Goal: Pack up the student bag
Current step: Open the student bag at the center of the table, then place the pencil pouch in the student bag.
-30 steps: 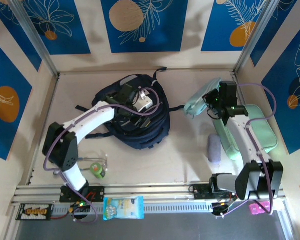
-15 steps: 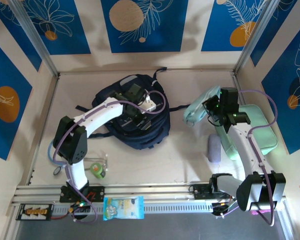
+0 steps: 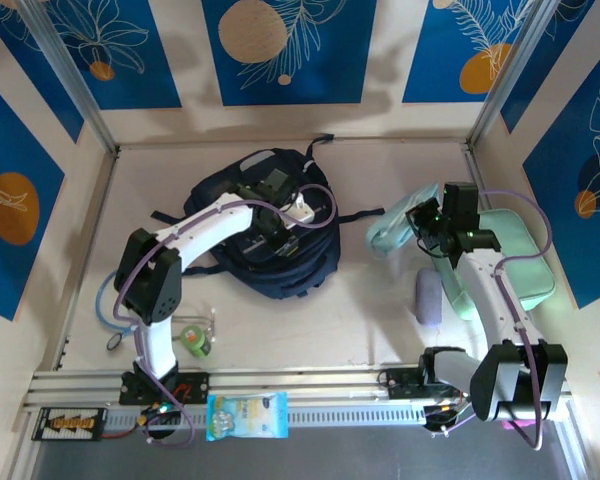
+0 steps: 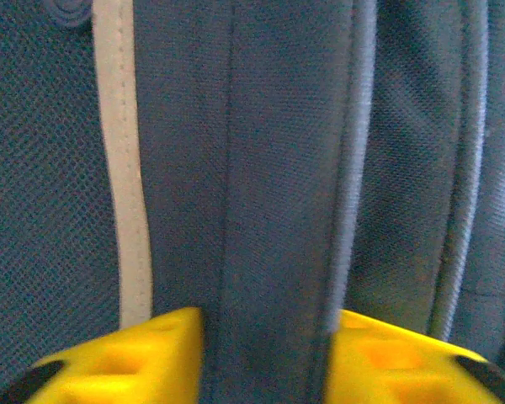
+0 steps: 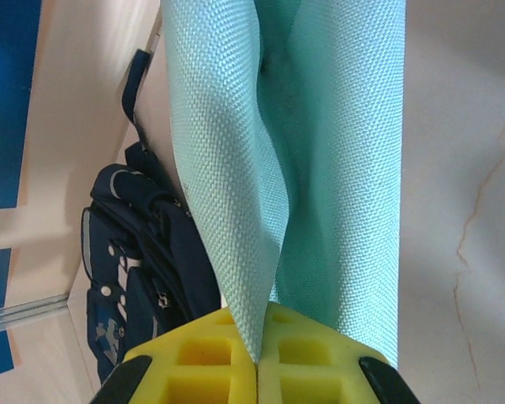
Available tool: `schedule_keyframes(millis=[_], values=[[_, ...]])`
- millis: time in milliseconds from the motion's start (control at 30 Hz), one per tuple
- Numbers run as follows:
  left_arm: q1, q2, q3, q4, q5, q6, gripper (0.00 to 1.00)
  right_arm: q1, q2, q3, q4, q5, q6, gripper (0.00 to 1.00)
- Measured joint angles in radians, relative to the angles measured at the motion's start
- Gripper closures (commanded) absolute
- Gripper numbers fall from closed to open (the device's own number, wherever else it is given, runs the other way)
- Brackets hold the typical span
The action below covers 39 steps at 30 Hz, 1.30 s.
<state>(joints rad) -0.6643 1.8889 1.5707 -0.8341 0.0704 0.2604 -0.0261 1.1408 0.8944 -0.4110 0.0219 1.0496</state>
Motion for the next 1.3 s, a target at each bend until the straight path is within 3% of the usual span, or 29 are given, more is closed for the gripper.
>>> schedule_keyframes(millis=[233,567,667,800,1000,1300], values=[[0.01,-0.001,0.094,-0.05,0.031,-0.045,1.0,-0.063,-0.021,-0.053,0.029,-0.097,0.0,1.0],[0.039,-0.072,0.149,-0.04,0.077,-0.142,1.0,-0.066,-0.06,-0.091,0.069,-0.251,-0.046,0.98],[0.043,-0.119,0.15,-0.008,0.078,-0.172,1.0,-0.004,-0.067,-0.089,0.097,-0.293,-0.08,0.98],[0.045,-0.182,0.15,0.057,0.083,-0.212,1.0,0.156,-0.042,-0.084,0.158,-0.337,-0.098,0.98],[0.044,-0.216,0.15,0.123,0.127,-0.272,1.0,0.383,0.105,-0.035,0.277,-0.341,-0.042,0.98],[0.045,-0.215,0.149,0.17,0.174,-0.354,1.0,0.459,0.393,0.09,0.39,-0.243,0.149,0.99]])
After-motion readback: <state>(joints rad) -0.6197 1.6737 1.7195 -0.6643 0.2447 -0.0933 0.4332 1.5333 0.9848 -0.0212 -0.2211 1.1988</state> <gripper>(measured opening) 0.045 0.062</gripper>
